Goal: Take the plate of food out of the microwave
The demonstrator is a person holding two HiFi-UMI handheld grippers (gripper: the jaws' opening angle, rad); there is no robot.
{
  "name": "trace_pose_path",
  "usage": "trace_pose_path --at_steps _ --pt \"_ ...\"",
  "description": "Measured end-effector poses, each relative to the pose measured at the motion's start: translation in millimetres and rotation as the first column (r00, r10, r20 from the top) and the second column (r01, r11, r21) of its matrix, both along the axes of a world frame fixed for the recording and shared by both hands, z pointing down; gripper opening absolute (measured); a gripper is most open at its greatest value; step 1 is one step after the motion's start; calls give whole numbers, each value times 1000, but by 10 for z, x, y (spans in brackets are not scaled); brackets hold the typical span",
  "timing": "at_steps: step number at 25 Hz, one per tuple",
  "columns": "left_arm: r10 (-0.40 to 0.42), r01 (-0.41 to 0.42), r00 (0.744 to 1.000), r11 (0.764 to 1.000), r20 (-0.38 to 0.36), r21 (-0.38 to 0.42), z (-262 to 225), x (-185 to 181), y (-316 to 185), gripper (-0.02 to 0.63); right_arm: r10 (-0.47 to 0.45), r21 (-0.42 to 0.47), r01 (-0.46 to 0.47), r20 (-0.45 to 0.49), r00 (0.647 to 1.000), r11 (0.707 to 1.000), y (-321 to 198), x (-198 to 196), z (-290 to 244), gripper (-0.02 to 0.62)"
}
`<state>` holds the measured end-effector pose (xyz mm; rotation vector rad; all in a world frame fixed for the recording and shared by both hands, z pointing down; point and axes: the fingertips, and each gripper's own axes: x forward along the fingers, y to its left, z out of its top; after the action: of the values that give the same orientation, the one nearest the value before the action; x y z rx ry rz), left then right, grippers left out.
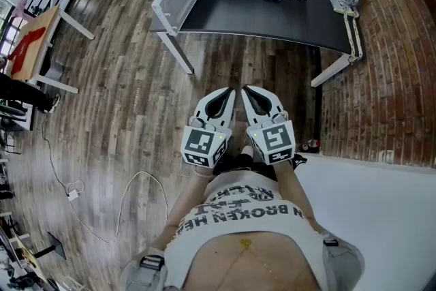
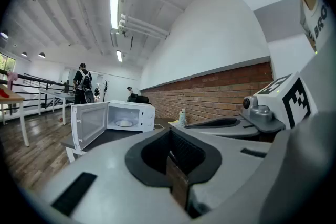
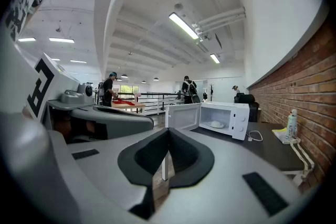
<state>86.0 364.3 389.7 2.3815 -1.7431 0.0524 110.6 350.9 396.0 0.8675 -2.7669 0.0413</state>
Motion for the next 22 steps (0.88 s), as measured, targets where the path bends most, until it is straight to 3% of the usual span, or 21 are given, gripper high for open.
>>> trace_pose_path --at_steps 11,22 --pt "2 -2 1000 1000 -27 5 87 335 -92 6 14 -3 -14 23 1000 1000 -204 368 71 8" --pt "-4 4 1000 1000 17 21 82 67 -575 6 9 -5 -9 32 999 1000 -706 97 47 8"
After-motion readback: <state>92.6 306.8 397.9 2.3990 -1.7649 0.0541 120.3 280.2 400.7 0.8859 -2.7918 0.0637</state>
